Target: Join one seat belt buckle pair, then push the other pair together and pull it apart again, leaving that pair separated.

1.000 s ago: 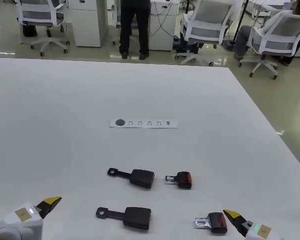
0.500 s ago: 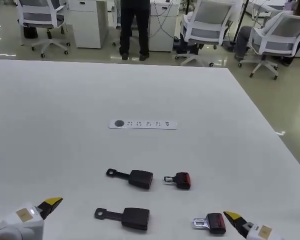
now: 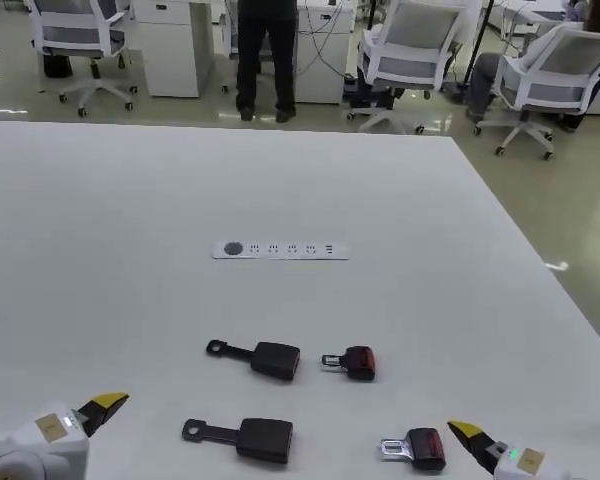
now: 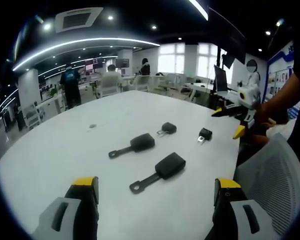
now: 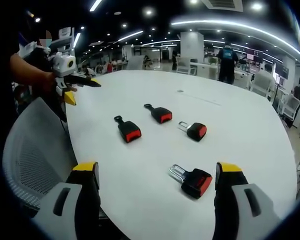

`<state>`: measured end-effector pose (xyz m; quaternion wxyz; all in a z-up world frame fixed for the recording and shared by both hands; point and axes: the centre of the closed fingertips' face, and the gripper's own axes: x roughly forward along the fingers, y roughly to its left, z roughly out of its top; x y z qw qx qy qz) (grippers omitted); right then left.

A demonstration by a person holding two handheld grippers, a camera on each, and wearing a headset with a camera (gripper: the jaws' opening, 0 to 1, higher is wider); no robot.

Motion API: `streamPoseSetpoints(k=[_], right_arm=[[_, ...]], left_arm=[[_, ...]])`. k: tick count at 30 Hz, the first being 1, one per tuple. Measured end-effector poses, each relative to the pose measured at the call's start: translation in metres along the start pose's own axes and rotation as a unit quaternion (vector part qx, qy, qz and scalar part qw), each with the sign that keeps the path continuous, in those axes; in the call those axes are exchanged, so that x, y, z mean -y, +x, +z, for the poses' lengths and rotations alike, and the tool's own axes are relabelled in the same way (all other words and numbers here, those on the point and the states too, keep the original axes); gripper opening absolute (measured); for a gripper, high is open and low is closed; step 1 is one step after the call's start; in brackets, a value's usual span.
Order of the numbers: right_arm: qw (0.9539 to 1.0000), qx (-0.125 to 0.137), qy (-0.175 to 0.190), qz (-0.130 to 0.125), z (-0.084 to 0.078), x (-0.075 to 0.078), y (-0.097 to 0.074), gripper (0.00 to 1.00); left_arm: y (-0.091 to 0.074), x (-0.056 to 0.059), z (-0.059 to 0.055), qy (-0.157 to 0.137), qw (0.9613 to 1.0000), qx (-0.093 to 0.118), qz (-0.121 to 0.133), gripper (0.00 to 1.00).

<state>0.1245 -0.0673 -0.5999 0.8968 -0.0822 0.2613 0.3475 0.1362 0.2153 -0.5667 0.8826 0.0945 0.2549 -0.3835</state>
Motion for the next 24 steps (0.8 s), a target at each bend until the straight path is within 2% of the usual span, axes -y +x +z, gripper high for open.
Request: streamPoseSetpoints(k=[6, 12, 14, 20, 24], right_arm=[[1.0000, -0.007, -0.004, -0.001, -0.001, 0.010, 0.001, 0.96], [0.9999, -0.012, -0.009, 0.000, -0.003, 0.019, 0.003, 0.94], [0.9998, -0.014, -0.011, 0.000, -0.003, 0.023, 0.004, 0.94], [0.9997, -0.019, -0.014, 0.001, -0.006, 0.032, 0.008, 0.93], [0.9992, -0.036, -0.016, 0.006, -0.013, 0.039, 0.011, 0.89]], left_arm=[[0.003, 0.002, 0.004, 0.009, 0.9999, 0.000, -0.008, 0.96], [0.010, 0.000, 0.004, 0.009, 0.9998, -0.002, -0.016, 0.95], [0.012, -0.004, 0.002, 0.009, 0.9997, -0.002, -0.023, 0.93], [0.026, -0.003, 0.002, 0.010, 0.9995, -0.010, -0.027, 0.91], [0.035, -0.004, -0.002, 0.021, 0.9989, -0.018, -0.038, 0.91]])
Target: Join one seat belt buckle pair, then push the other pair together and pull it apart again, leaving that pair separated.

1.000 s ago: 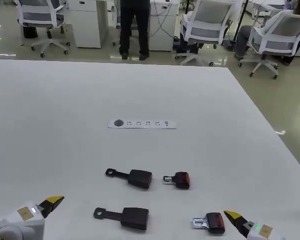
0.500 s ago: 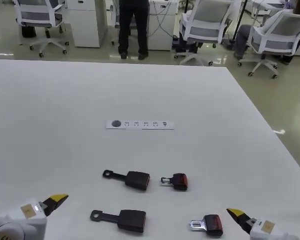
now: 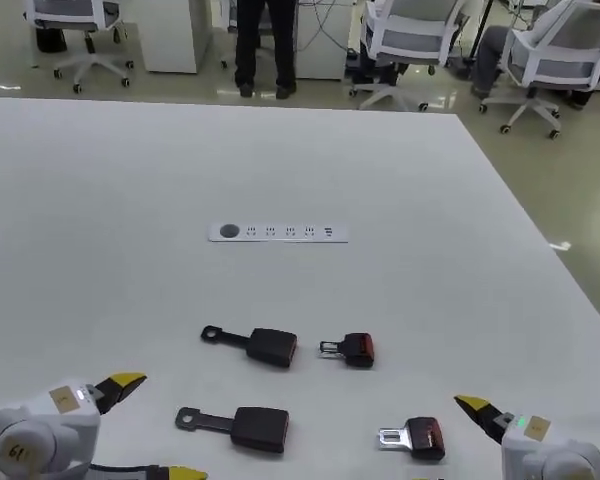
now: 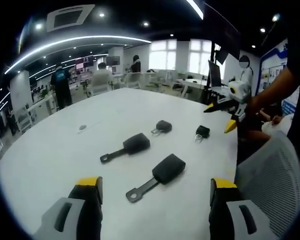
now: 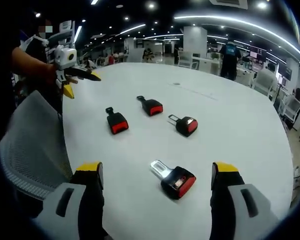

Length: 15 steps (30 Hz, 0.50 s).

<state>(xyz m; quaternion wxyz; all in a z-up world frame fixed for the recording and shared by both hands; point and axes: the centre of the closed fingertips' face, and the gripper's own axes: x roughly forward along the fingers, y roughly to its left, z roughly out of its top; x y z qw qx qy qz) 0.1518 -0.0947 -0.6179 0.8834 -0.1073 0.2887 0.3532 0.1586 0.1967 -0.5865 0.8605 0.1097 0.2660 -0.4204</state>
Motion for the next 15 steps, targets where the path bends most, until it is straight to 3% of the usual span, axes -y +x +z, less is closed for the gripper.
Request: streamPoseSetpoints(k=[6, 9, 15], right_arm=[[0.9998, -0.014, -0.008, 0.012, -0.005, 0.007, 0.006, 0.88], [0.9993, -0.025, -0.014, 0.022, -0.008, 0.014, 0.009, 0.84], [0.9982, -0.034, -0.025, 0.043, -0.006, 0.013, 0.013, 0.84]], left_arm=[[0.013, -0.002, 0.000, 0.013, 0.9998, -0.009, -0.013, 0.89], [0.021, 0.005, 0.006, 0.023, 0.9993, -0.015, -0.026, 0.89], [0.030, 0.010, 0.011, 0.038, 0.9979, -0.025, -0.047, 0.87]])
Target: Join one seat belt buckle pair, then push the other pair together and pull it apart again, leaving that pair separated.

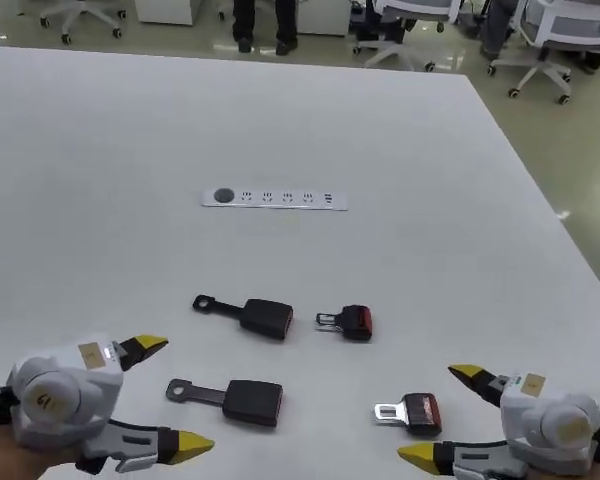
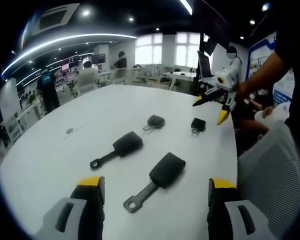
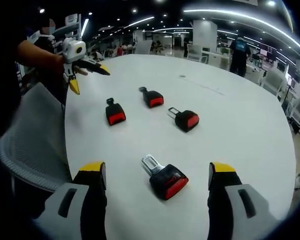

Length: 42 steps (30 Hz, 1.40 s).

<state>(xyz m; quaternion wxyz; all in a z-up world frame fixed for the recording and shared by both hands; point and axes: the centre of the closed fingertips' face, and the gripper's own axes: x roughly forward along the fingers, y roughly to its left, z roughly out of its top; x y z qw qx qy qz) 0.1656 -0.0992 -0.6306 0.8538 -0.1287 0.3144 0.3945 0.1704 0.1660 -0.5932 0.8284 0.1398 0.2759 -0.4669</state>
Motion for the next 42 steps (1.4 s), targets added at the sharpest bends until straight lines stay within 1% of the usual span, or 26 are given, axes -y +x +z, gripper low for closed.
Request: streamPoseSetpoints(k=[3, 5, 9, 12, 14, 15, 17, 19, 20, 22, 23, 26, 28, 29, 30, 32, 33, 35, 37, 39, 40, 41, 42], right_arm=[[0.9999, -0.007, 0.000, 0.013, -0.002, 0.005, 0.004, 0.84], [0.9997, -0.012, -0.004, 0.022, -0.003, 0.007, 0.007, 0.83], [0.9990, -0.020, -0.011, 0.039, -0.005, 0.006, 0.012, 0.83], [0.9983, -0.029, -0.008, 0.050, -0.007, 0.007, 0.014, 0.83], [0.9977, -0.034, -0.014, 0.056, -0.011, 0.008, 0.016, 0.82], [0.9971, -0.040, -0.018, 0.062, -0.015, 0.007, 0.018, 0.82], [0.9962, -0.048, -0.018, 0.071, -0.017, 0.007, 0.018, 0.81], [0.9955, -0.053, -0.021, 0.075, -0.021, 0.009, 0.019, 0.81], [0.9949, -0.058, -0.019, 0.080, -0.026, 0.011, 0.021, 0.80], [0.9941, -0.065, -0.021, 0.085, -0.033, 0.016, 0.024, 0.78], [0.9939, -0.066, -0.022, 0.085, -0.035, 0.016, 0.025, 0.78], [0.9919, -0.076, -0.025, 0.099, -0.038, 0.014, 0.025, 0.77], [0.9908, -0.081, -0.026, 0.105, -0.041, 0.014, 0.027, 0.76], [0.9899, -0.082, -0.018, 0.114, -0.041, 0.010, 0.027, 0.76], [0.9890, -0.084, -0.020, 0.120, -0.042, 0.009, 0.028, 0.76], [0.9869, -0.096, -0.036, 0.124, -0.044, 0.006, 0.028, 0.75], [0.9867, -0.097, -0.036, 0.126, -0.045, 0.005, 0.028, 0.75], [0.9854, -0.101, -0.035, 0.132, -0.048, 0.007, 0.030, 0.74], [0.9838, -0.106, -0.035, 0.140, -0.052, 0.009, 0.032, 0.71], [0.9831, -0.106, -0.041, 0.143, -0.050, 0.011, 0.032, 0.67], [0.9829, -0.105, -0.041, 0.146, -0.050, 0.012, 0.033, 0.65], [0.9826, -0.105, -0.041, 0.147, -0.050, 0.013, 0.033, 0.63], [0.9808, -0.112, -0.047, 0.153, -0.052, 0.013, 0.031, 0.61]], left_arm=[[0.005, 0.001, 0.000, 0.006, 0.9999, -0.007, -0.014, 0.86], [0.009, 0.003, 0.001, 0.015, 0.9996, -0.011, -0.023, 0.85], [0.019, 0.003, 0.002, 0.027, 0.9987, -0.020, -0.039, 0.84], [0.026, 0.002, 0.002, 0.029, 0.9979, -0.023, -0.053, 0.80], [0.030, 0.001, 0.000, 0.037, 0.9969, -0.031, -0.062, 0.79], [0.033, 0.001, -0.001, 0.043, 0.9961, -0.036, -0.068, 0.79], [0.038, 0.001, -0.002, 0.054, 0.9944, -0.042, -0.081, 0.79], [0.043, -0.001, -0.007, 0.065, 0.9925, -0.052, -0.090, 0.78], [0.047, -0.002, -0.010, 0.069, 0.9917, -0.055, -0.094, 0.78], [0.053, -0.002, -0.014, 0.073, 0.9900, -0.060, -0.105, 0.77], [0.056, -0.002, -0.016, 0.079, 0.9886, -0.063, -0.111, 0.76], [0.065, 0.000, -0.024, 0.090, 0.9848, -0.078, -0.126, 0.75], [0.070, 0.002, -0.025, 0.090, 0.9835, -0.080, -0.135, 0.73], [0.074, 0.002, -0.027, 0.088, 0.9827, -0.084, -0.140, 0.72], [0.078, 0.002, -0.028, 0.089, 0.9822, -0.085, -0.142, 0.71], [0.083, 0.003, -0.029, 0.090, 0.9808, -0.086, -0.150, 0.71], [0.084, 0.003, -0.030, 0.091, 0.9805, -0.086, -0.151, 0.70], [0.089, 0.004, -0.031, 0.097, 0.9784, -0.089, -0.159, 0.68], [0.094, 0.004, -0.033, 0.102, 0.9764, -0.092, -0.167, 0.67], [0.098, 0.006, -0.035, 0.105, 0.9747, -0.094, -0.173, 0.62], [0.099, 0.006, -0.038, 0.109, 0.9728, -0.102, -0.177, 0.58], [0.100, 0.007, -0.039, 0.111, 0.9720, -0.105, -0.178, 0.55], [0.101, 0.008, -0.042, 0.110, 0.9707, -0.109, -0.183, 0.51]])
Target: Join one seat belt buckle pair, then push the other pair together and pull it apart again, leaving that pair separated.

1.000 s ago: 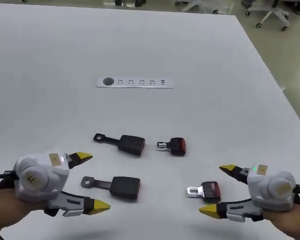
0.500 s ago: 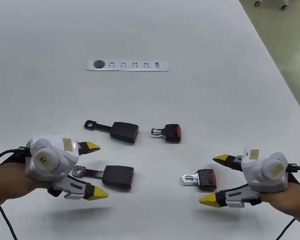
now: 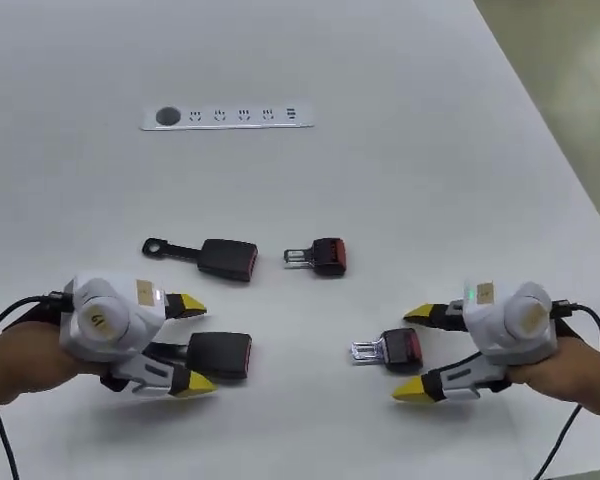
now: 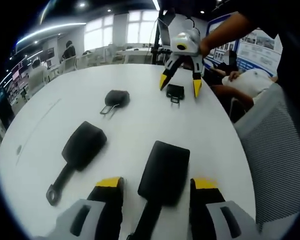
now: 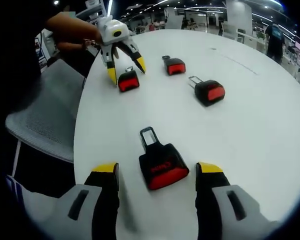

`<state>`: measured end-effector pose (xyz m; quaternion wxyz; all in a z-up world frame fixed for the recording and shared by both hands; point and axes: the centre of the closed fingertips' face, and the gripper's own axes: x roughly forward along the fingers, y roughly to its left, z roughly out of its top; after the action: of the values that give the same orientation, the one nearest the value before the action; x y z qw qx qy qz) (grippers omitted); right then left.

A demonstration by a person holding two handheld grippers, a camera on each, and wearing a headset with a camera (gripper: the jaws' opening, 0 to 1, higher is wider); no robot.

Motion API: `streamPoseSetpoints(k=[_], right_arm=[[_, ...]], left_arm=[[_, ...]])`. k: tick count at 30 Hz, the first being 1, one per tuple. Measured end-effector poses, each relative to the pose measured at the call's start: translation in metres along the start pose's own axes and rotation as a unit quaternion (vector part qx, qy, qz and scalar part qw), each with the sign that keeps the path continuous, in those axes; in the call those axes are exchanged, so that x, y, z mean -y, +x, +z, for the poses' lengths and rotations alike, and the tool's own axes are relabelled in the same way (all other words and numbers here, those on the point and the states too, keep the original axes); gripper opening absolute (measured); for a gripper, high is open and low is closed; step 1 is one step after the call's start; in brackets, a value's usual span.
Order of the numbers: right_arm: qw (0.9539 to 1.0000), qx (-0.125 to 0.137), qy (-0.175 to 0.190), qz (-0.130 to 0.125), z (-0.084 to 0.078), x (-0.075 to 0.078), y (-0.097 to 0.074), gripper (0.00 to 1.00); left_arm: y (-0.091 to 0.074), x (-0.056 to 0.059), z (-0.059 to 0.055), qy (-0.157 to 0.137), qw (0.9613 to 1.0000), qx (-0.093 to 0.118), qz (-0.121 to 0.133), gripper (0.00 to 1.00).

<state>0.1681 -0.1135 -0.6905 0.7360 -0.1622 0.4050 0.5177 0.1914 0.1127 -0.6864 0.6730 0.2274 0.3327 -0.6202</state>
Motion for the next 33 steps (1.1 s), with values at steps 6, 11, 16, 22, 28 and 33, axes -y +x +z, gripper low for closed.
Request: streamPoseSetpoints(k=[6, 11, 16, 22, 28, 33], right_arm=[[0.9996, -0.002, -0.027, 0.004, 0.003, -0.003, 0.002, 0.54], [0.9982, -0.004, -0.060, 0.007, 0.007, -0.008, 0.007, 0.49], [0.9975, -0.008, -0.070, -0.008, 0.009, -0.004, 0.003, 0.35], [0.9981, -0.008, -0.060, -0.013, 0.012, -0.007, 0.001, 0.35], [0.9991, 0.000, -0.042, -0.011, 0.023, -0.015, 0.009, 0.34], [0.9988, 0.006, -0.047, -0.010, 0.032, -0.018, 0.019, 0.34]], left_arm=[[-0.001, -0.002, -0.001, 0.010, 0.9999, 0.009, 0.002, 0.45], [-0.001, -0.002, -0.002, 0.024, 0.9997, 0.007, -0.001, 0.42], [-0.001, 0.003, -0.002, 0.036, 0.9993, 0.007, 0.000, 0.35], [0.000, 0.003, -0.003, 0.051, 0.9987, 0.000, 0.005, 0.35], [-0.001, 0.004, -0.002, 0.044, 0.9990, -0.006, 0.007, 0.34], [0.000, 0.002, -0.003, 0.039, 0.9991, -0.012, 0.010, 0.34]])
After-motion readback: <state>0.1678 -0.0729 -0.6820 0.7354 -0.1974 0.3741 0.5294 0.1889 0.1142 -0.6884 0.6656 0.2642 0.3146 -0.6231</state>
